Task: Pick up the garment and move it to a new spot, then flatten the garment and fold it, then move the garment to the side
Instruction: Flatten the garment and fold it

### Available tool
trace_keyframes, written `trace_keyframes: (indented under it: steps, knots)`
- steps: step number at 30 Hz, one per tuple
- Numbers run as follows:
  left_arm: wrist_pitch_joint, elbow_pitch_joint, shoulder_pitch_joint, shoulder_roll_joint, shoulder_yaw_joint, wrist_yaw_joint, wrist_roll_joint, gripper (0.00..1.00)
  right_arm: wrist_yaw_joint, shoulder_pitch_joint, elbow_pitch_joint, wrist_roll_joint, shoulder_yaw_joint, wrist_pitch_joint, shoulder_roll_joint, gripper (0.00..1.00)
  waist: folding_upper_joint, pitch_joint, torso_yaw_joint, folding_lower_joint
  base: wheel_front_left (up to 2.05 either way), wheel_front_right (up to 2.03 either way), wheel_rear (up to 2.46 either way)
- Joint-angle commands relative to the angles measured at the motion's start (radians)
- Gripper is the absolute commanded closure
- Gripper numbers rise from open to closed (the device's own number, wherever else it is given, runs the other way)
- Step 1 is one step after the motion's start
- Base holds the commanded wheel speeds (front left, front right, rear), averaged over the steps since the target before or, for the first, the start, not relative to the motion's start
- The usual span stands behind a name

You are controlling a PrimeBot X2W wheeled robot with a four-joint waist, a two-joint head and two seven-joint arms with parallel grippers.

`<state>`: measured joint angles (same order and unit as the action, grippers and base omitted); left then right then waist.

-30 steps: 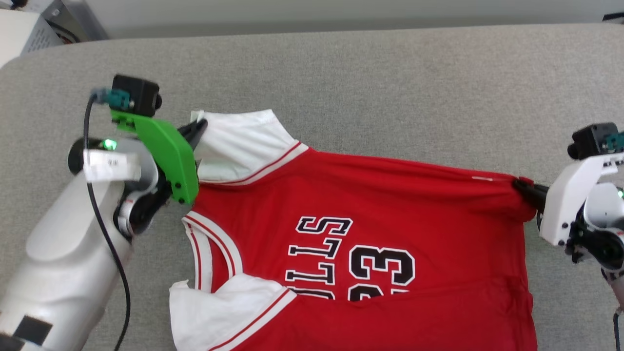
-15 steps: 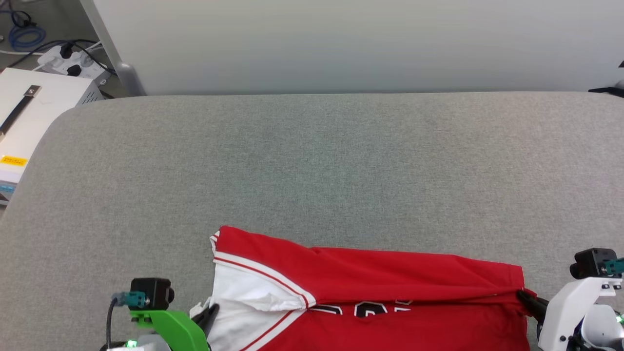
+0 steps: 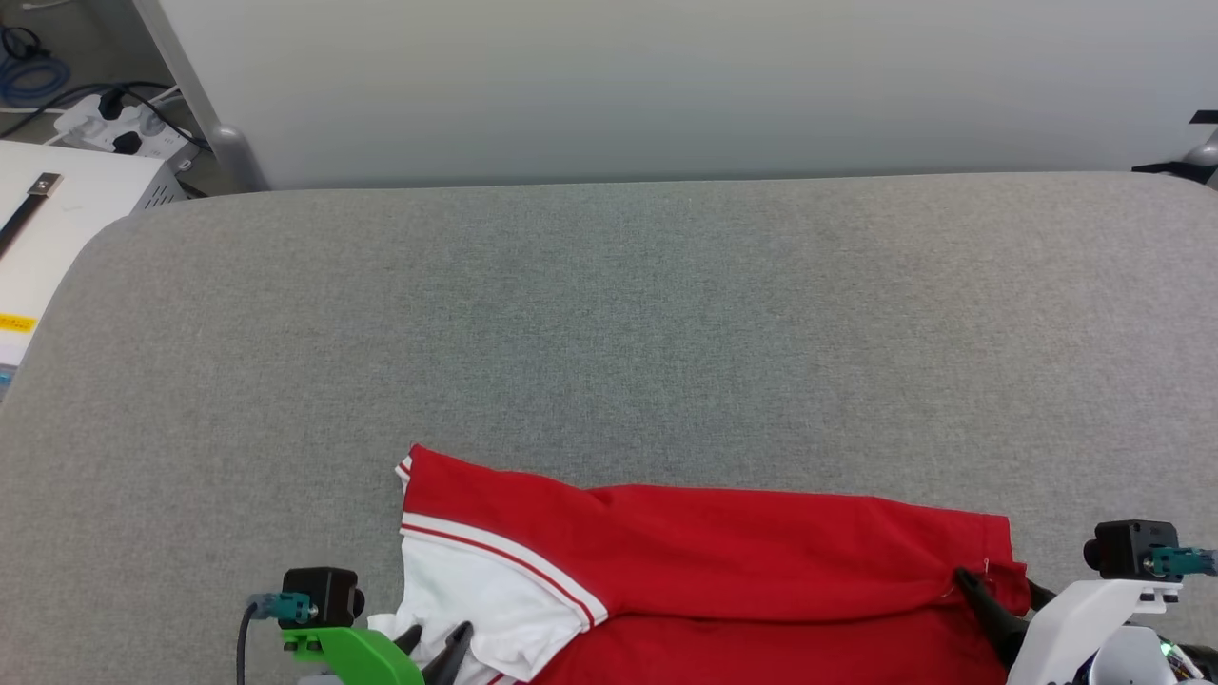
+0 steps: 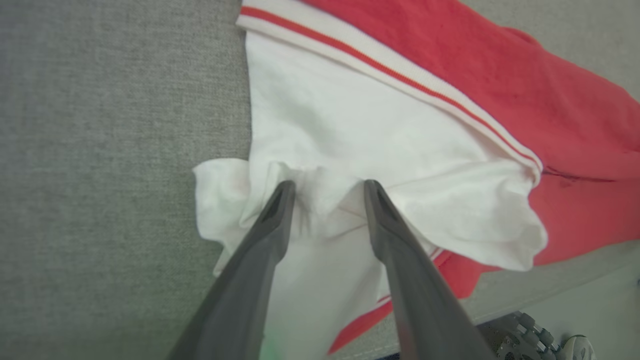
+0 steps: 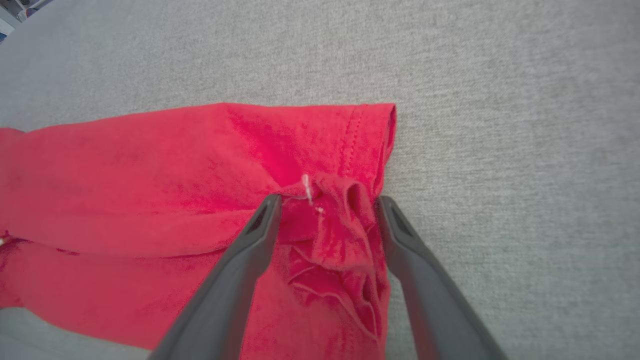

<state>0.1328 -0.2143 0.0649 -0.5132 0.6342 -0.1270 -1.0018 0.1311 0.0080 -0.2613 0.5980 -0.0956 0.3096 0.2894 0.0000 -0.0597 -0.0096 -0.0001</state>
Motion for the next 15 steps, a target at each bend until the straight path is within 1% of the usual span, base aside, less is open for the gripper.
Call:
trace_keyframes:
  steps: [1,5,8,11,13,15]
  knots:
    - [-0.007,-0.001,0.024,0.003,0.0,0.005,0.004,0.0,0.0,0.008,0.008,-0.005,0.001,-0.024,0.0,0.0,0.0,0.004,0.0,0.0001,0.0,0.0,0.0]
    - [-0.052,0.031,0.05,-0.01,-0.006,-0.013,0.052,0.0,0.0,0.006,0.049,-0.006,0.002,-0.06,0.001,0.0,0.0,0.014,0.0,0.0001,0.0,0.0,0.0]
    - [-0.113,0.07,0.066,-0.018,-0.025,-0.042,0.096,0.0,0.0,0.003,0.09,-0.008,0.014,-0.063,0.008,0.0,0.0,0.021,-0.001,0.0001,0.0,0.0,0.0]
    - [-0.159,0.104,0.079,-0.023,-0.032,-0.062,0.136,0.0,0.0,0.005,0.116,-0.014,0.043,-0.035,0.017,0.0,0.0,0.023,-0.001,0.0001,0.0,0.0,0.0]
    - [-0.2,0.124,0.091,-0.026,-0.039,-0.08,0.171,0.0,0.0,0.009,0.125,-0.02,0.072,0.004,0.022,0.0,0.0,0.021,0.001,0.0001,0.0,0.0,0.0]
    - [-0.258,0.149,0.101,-0.011,-0.057,-0.1,0.191,0.0,0.0,0.016,0.134,-0.027,0.108,0.06,0.029,0.0,0.0,0.013,0.006,0.0001,0.0,0.0,0.0]
